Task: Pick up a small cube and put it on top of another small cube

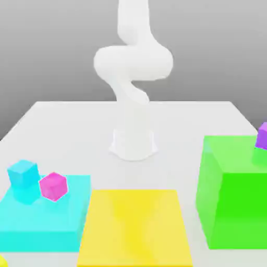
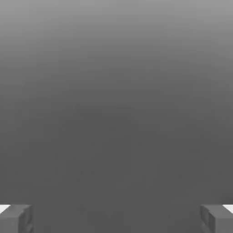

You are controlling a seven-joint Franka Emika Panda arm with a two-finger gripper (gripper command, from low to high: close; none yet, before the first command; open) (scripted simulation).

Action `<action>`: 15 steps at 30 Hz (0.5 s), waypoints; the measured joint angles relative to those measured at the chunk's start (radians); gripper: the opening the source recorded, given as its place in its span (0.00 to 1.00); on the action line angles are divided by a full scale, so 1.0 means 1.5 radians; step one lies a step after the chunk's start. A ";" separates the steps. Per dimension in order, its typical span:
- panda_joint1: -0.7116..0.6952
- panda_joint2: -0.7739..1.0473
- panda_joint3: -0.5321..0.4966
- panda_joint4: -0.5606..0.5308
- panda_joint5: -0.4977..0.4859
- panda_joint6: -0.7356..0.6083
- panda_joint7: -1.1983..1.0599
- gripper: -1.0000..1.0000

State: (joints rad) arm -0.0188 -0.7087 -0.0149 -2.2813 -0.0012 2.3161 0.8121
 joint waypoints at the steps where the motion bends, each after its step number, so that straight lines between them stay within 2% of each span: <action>1: -0.005 0.026 -0.005 0.005 0.000 0.005 0.003 0.50; 15: -0.066 0.366 -0.079 0.075 0.020 0.065 0.030 0.50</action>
State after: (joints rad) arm -0.1179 -0.1598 -0.1340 -2.1685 0.0294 2.4131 0.8573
